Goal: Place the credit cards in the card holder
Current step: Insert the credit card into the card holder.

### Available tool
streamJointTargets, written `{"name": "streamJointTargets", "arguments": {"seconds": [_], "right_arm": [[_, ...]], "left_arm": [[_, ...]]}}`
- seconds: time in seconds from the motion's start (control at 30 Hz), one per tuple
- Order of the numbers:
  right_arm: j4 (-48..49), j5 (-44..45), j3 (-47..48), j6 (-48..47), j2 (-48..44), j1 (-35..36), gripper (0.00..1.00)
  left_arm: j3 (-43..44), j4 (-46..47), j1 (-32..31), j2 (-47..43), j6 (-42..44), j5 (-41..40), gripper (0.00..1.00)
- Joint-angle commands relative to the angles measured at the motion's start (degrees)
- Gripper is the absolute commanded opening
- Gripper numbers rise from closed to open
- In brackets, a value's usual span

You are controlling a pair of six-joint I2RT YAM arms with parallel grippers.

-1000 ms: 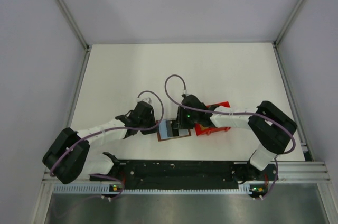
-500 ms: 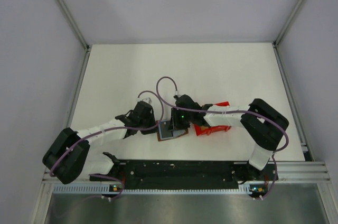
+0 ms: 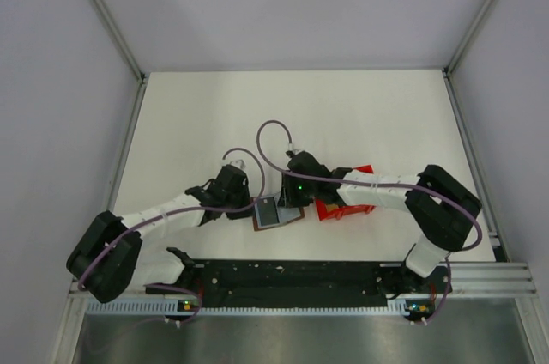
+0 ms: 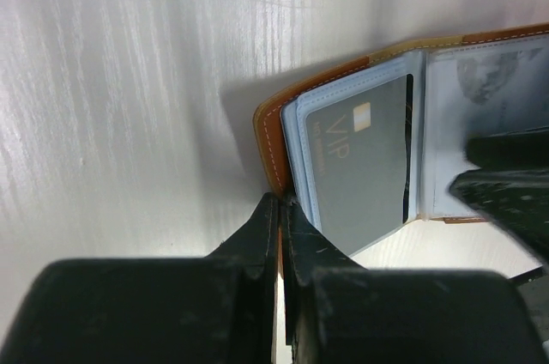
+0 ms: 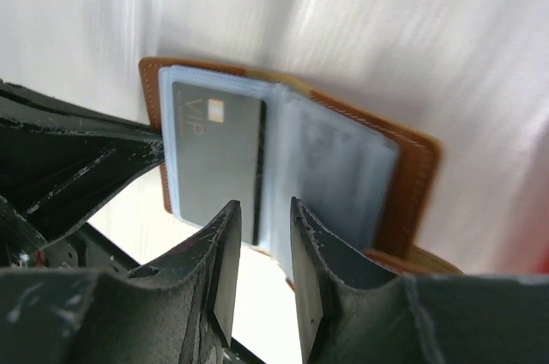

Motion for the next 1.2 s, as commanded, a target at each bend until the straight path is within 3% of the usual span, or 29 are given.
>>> {"name": "streamJointTargets", "arguments": {"seconds": [0.0,0.27,0.4,0.8,0.97,1.17], "right_arm": [[-7.4,10.5,2.3,-3.5,-5.5,-0.5,0.30],[-10.2,10.8,-0.1,-4.3,-3.2,-2.5,0.29],[-13.4,14.9,0.1,-4.1,-2.9,-2.4,0.28],[-16.6,16.1,1.4,-6.3,1.3,-2.4,0.15],[-16.7,14.3,3.1,-7.3,-1.9,-2.4,0.18],[-16.2,13.1,5.4,-9.0,-12.9,-2.7,0.29]], "left_arm": [[1.5,-6.1,0.0,-2.4,2.3,-3.8,0.00],[1.7,-7.9,0.0,-3.1,3.1,-4.5,0.00],[2.6,-10.6,-0.1,-3.5,2.9,-6.1,0.00],[3.3,-11.9,0.0,-4.6,4.1,-6.5,0.00],[4.3,-11.8,-0.1,-6.0,4.9,-4.9,0.00],[6.9,-13.2,0.0,-6.6,5.6,-2.6,0.00]]}}
